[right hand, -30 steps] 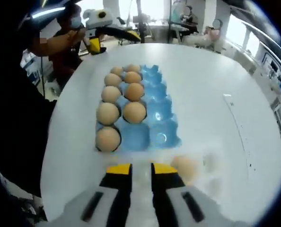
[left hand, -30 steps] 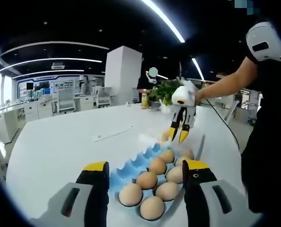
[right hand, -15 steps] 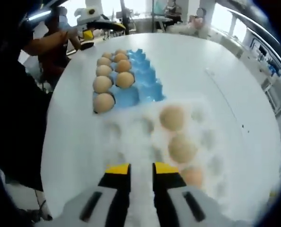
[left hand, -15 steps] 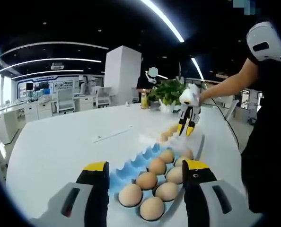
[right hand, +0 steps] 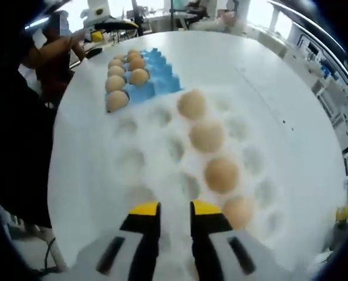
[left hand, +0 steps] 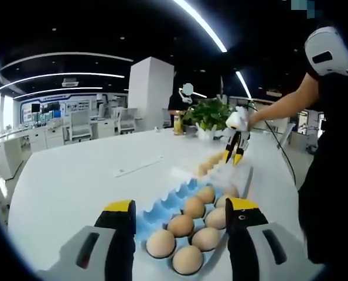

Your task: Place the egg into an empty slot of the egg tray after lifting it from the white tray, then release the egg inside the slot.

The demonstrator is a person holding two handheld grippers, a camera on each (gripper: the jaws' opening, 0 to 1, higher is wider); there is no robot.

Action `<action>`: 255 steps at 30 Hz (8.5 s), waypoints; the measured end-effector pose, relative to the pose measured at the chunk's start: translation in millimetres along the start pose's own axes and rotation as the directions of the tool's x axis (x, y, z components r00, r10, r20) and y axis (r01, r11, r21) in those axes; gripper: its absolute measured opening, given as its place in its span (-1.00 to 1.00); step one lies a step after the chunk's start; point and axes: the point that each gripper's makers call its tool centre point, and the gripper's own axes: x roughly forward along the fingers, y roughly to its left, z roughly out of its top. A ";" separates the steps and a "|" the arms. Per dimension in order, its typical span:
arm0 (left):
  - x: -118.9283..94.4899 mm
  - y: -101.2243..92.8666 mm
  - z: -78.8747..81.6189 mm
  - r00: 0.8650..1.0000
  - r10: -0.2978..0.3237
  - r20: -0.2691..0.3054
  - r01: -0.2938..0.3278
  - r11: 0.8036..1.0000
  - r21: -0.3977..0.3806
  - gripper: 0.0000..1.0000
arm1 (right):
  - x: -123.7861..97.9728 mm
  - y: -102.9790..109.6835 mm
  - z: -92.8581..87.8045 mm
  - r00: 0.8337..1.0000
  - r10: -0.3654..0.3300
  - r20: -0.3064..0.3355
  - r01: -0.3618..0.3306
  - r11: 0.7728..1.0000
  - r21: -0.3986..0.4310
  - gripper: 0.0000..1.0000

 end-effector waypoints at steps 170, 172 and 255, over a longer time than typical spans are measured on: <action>-8.9 11.3 -6.2 0.999 0.039 -0.014 -0.039 0.999 -0.010 0.33 | 72.0 54.5 159.9 0.974 0.226 0.028 -0.204 0.920 -0.336 -0.46; -9.2 11.9 -6.5 0.999 0.042 -0.016 -0.042 0.999 -0.019 0.36 | 74.2 54.1 159.6 0.973 0.230 0.024 -0.209 0.920 -0.331 -0.46; -4.2 18.6 5.2 0.995 0.099 -0.025 -0.099 0.995 -0.007 0.31 | 40.9 -25.8 130.1 0.977 0.022 0.212 0.007 0.991 -0.136 -0.50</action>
